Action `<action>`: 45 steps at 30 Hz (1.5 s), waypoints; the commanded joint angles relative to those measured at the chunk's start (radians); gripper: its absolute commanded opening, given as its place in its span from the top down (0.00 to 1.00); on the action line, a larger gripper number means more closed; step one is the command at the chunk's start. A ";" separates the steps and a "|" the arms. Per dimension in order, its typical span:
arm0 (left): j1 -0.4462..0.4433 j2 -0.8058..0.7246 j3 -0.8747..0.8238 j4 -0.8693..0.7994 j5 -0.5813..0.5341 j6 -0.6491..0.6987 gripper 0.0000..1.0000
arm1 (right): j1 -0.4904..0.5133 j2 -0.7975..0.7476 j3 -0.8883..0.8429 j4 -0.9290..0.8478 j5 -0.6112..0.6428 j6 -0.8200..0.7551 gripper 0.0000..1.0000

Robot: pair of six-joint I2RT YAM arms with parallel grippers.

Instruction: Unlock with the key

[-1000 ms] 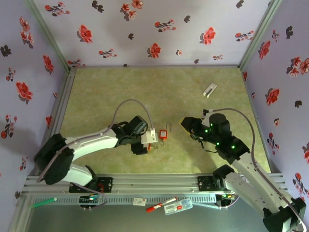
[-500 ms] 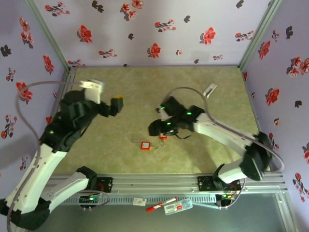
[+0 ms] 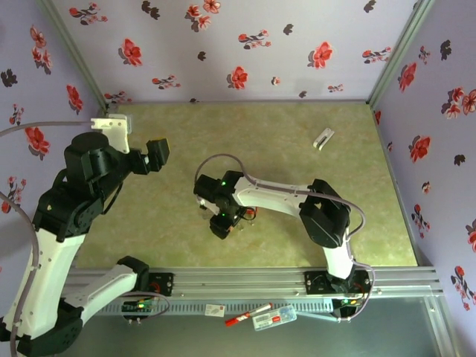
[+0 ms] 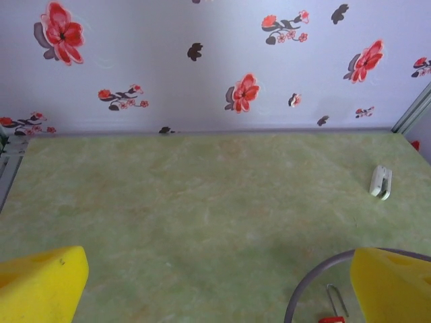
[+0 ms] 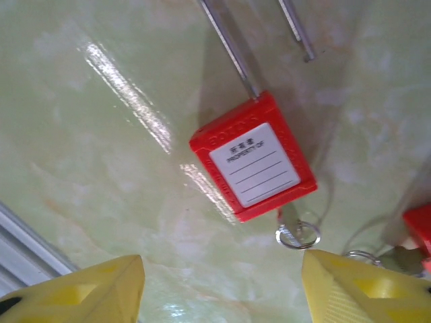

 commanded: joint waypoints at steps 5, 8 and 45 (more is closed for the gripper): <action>0.010 -0.004 -0.004 -0.024 -0.034 -0.013 0.00 | -0.005 0.069 0.074 -0.043 0.043 -0.092 0.36; 0.011 -0.001 -0.005 -0.026 -0.034 -0.011 0.00 | -0.006 0.103 0.090 -0.049 0.031 -0.102 0.36; 0.022 -0.040 -0.011 -0.057 -0.043 0.018 0.00 | -0.008 0.171 0.237 -0.108 0.102 -0.091 0.31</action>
